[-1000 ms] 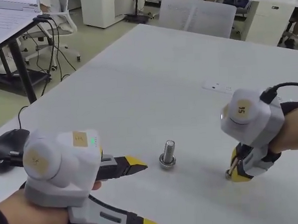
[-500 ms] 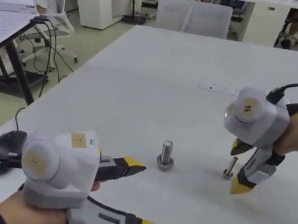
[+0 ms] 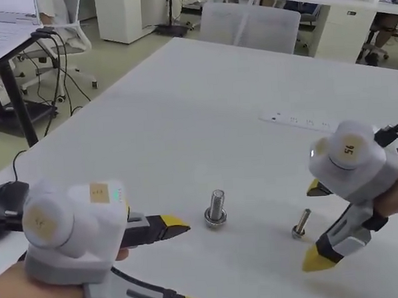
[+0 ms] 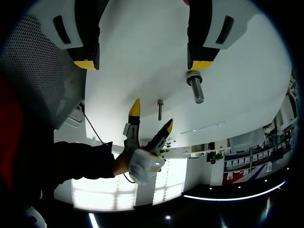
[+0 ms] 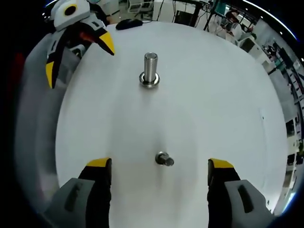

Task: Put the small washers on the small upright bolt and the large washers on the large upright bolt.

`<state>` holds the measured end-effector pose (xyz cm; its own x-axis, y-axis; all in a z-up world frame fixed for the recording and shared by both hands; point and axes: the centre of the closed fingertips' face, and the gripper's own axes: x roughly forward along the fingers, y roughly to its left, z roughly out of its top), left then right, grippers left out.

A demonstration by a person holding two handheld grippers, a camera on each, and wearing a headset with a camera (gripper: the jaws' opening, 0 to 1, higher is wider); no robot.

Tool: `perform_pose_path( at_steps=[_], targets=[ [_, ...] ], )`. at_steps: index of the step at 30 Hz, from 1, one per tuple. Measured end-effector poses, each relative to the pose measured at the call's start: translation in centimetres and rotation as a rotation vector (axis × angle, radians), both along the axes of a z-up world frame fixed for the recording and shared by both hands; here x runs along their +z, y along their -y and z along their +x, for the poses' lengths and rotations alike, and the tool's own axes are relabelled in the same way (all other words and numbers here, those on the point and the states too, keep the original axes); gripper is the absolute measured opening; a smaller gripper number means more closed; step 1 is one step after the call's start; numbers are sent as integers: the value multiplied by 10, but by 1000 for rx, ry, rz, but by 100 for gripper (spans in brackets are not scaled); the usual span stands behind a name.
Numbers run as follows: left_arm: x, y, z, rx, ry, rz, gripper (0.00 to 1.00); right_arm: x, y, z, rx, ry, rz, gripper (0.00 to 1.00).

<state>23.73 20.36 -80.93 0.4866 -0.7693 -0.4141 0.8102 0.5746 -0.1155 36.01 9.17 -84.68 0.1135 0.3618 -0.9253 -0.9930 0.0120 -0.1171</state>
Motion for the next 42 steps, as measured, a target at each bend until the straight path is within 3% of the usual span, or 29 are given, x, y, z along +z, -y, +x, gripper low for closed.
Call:
perform_pose_path(
  at_steps=[5, 17, 22, 35, 42],
  targets=[
    [1, 2, -1, -7, -1, -2, 75, 11, -6, -5, -27, 23, 80, 86],
    [3, 2, 2, -25, 0, -7, 76, 22, -8, -8, -107, 51, 185, 86],
    [4, 1, 6, -33, -3, -3, 76, 26, -5, -10, -166, 52, 258, 86],
    [9, 2, 14, -52, 1, 9, 76, 23, 21, -36, -277, 37, 353, 86],
    [13, 4, 16, -55, 7, 8, 77, 31, 26, -56, -303, 49, 420, 86]
  ],
)
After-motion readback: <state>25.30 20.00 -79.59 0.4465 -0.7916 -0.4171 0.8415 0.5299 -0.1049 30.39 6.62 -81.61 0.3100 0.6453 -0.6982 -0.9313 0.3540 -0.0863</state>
